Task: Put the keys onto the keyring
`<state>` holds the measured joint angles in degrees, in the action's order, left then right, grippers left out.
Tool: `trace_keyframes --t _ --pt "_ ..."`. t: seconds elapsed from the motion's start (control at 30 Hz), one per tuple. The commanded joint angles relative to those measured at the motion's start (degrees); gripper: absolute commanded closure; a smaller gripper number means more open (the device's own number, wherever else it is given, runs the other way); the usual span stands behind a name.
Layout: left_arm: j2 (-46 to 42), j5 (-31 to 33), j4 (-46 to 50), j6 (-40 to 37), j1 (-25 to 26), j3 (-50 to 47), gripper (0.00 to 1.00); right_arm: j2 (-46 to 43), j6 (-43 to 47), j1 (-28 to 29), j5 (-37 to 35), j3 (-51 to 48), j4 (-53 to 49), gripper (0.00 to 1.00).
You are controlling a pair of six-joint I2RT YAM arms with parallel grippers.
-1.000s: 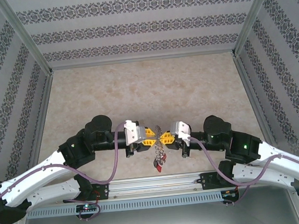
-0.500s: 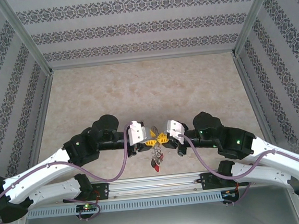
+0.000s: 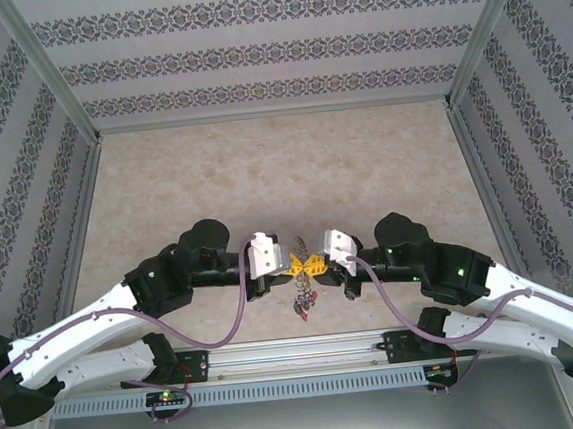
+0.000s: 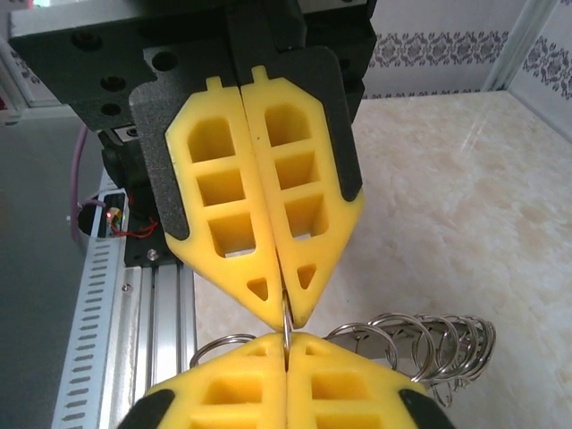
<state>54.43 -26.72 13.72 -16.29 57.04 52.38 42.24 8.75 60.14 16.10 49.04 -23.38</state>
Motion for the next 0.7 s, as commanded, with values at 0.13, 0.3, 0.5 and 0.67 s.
trace_keyframes --t 0.13,0.3,0.5,0.67 --pt "-4.6 -2.4 -5.7 1.5 0.2 -2.5 1.00 -4.7 -3.8 -0.2 1.5 -3.4 5.2 0.63" --pt "-6.1 -4.8 -7.7 2.5 -0.1 -3.5 1.00 -7.0 -7.0 -0.2 2.5 -6.7 7.6 0.63" --pt "-7.2 -6.3 -9.9 3.6 -0.2 -4.2 1.00 -5.7 -8.5 -0.2 4.4 -7.7 8.9 0.66" --pt "-7.6 -6.4 -10.2 4.0 -0.3 -4.4 1.00 -3.9 -9.0 -0.2 7.8 -8.1 11.0 0.60"
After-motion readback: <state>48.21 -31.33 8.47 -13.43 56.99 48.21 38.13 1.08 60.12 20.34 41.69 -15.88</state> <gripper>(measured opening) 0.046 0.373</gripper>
